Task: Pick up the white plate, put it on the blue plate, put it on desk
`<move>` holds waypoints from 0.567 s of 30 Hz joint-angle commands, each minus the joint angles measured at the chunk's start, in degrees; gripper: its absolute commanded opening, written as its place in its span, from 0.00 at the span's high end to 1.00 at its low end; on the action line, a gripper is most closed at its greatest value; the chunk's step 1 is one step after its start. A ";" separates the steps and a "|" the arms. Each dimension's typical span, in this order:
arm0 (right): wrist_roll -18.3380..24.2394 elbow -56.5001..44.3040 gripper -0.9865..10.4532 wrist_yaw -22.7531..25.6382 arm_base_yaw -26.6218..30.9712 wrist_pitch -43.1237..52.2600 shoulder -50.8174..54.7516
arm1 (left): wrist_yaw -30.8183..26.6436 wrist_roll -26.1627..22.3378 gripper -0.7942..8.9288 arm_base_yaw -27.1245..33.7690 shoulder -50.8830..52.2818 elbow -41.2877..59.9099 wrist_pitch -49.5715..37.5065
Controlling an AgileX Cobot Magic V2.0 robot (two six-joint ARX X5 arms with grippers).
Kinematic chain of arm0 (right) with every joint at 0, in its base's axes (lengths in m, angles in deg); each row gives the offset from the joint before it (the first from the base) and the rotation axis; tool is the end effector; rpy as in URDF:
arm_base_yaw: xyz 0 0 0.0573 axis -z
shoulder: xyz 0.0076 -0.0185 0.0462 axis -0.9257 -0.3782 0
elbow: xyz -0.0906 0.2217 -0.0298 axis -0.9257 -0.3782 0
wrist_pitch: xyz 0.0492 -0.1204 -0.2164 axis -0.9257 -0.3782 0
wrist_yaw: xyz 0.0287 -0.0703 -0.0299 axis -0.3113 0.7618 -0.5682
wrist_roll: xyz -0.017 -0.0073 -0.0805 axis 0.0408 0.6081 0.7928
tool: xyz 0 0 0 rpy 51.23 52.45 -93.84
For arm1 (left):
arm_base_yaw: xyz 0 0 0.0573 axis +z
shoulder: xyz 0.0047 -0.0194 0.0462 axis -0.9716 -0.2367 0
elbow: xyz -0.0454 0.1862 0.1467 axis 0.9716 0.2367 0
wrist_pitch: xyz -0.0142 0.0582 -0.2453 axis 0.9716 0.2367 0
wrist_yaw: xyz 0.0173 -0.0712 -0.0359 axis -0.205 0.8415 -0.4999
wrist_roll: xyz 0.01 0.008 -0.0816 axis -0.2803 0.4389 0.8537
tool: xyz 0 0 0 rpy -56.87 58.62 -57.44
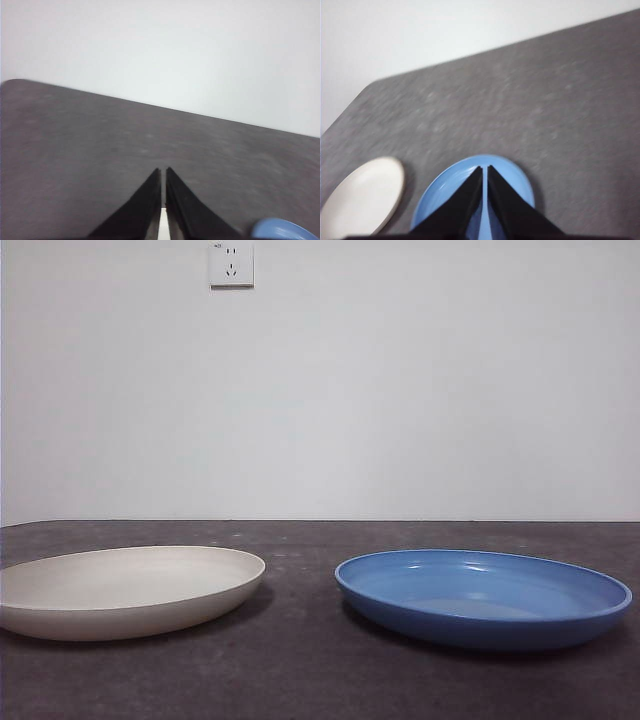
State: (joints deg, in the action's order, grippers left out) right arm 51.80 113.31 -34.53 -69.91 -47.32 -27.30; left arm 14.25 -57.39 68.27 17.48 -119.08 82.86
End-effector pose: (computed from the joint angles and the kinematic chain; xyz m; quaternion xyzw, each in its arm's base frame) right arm 0.1449 0.0278 0.2634 0.1951 0.1737 0.1528 0.9531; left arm 0.1387 -0.0253 0.3078 -0.1343 0.0695 -0.1009 0.9833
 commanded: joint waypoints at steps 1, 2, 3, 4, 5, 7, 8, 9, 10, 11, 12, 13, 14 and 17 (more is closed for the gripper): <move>2.80 5.11 0.90 -3.37 -0.42 -2.91 -2.99 | 4.68 -1.57 0.90 -1.49 -2.21 -4.74 2.95; 3.56 6.93 0.90 -4.37 -1.22 -3.85 -4.04 | 6.47 -2.12 0.90 -2.45 -2.82 -6.01 4.26; 3.93 8.28 0.90 -4.83 -2.16 -4.46 -4.76 | 7.45 -2.78 0.90 -3.45 -3.28 -6.95 5.29; 4.39 9.79 0.90 -5.05 -3.61 -5.03 -5.51 | 7.80 -3.45 0.90 -4.81 -3.69 -7.91 6.56; 4.90 11.26 0.90 -5.01 -5.40 -5.66 -6.23 | 7.80 -4.31 0.90 -6.16 -4.07 -8.76 7.82; 6.34 13.62 0.90 -5.01 -8.48 -7.08 -7.39 | 7.80 -5.95 0.90 -8.31 -4.59 -10.14 9.81; 7.61 14.97 0.90 -4.98 -10.08 -8.22 -8.07 | 7.80 -6.40 0.90 -9.40 -4.94 -10.80 10.84; 9.16 16.26 0.90 -4.96 -11.41 -9.49 -8.72 | 7.85 -6.54 0.90 -10.38 -5.22 -11.34 11.76; 10.43 17.40 0.90 -4.96 -12.35 -10.71 -9.29 | 8.26 -6.54 0.90 -11.13 -5.44 -11.74 12.66; 11.50 18.62 0.90 -4.98 -13.16 -12.13 -9.88 | 9.03 -6.54 0.90 -11.87 -5.77 -12.09 13.88; 12.35 19.76 0.90 -5.01 -13.73 -13.53 -10.40 | 10.01 -6.49 0.90 -12.44 -6.01 -12.20 14.80; 12.72 20.63 0.90 -4.98 -14.03 -14.62 -10.82 | 10.99 -6.51 0.90 -12.74 -6.10 -12.20 15.45; 12.76 21.53 0.90 -5.03 -14.21 -15.82 -11.15 | 12.07 -6.51 0.90 -13.00 -6.25 -12.20 15.91; 12.70 22.64 0.90 -7.17 -14.23 -17.81 -11.50 | 13.84 -5.97 0.90 -13.05 -6.29 -12.20 16.76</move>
State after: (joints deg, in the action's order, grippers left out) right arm 63.30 134.95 -40.96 -83.87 -64.98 -38.47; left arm 27.52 -63.16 55.44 11.50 -130.38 99.95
